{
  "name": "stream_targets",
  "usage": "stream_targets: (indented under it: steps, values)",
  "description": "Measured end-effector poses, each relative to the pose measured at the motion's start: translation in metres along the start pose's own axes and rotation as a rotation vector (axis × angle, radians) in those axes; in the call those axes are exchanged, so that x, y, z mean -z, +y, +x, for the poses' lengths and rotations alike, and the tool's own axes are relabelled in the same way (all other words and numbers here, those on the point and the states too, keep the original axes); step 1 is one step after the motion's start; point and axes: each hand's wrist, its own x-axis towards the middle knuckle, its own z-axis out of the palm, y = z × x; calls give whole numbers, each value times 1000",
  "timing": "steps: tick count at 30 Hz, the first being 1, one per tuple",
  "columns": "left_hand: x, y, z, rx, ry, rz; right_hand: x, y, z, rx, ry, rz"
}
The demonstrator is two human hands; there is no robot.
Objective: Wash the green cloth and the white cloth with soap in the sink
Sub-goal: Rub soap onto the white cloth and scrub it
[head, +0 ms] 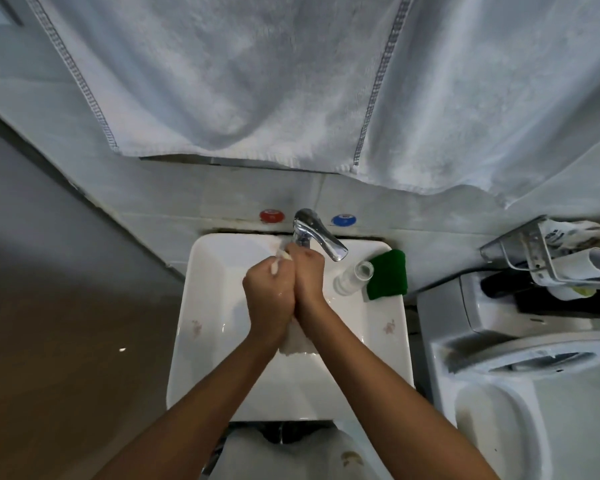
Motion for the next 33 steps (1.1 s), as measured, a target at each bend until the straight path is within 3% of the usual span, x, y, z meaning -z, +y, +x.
stream_targets:
  steps: [4, 10, 16, 20, 23, 29, 33]
  values:
    - [4, -6, 33, 17, -39, 83, -1, 8, -16, 36, -75, -97]
    - [7, 3, 12, -69, -21, -22, -8, 0, -4, 79, 77, 31]
    - [7, -4, 27, -65, -2, -70, -3, 13, -14, 172, 32, -82]
    - [1, 2, 1, -100, 0, -59, -4, 4, 8, 111, 72, -43]
    - [8, -2, 18, -186, -30, -56, -1, 13, -9, 113, 7, -43]
    - [32, -14, 37, -259, -231, 25, 47, 10, -11, 416, -261, -334]
    - [62, -10, 55, -399, -396, 145, 76, -4, 1, 456, -340, -661]
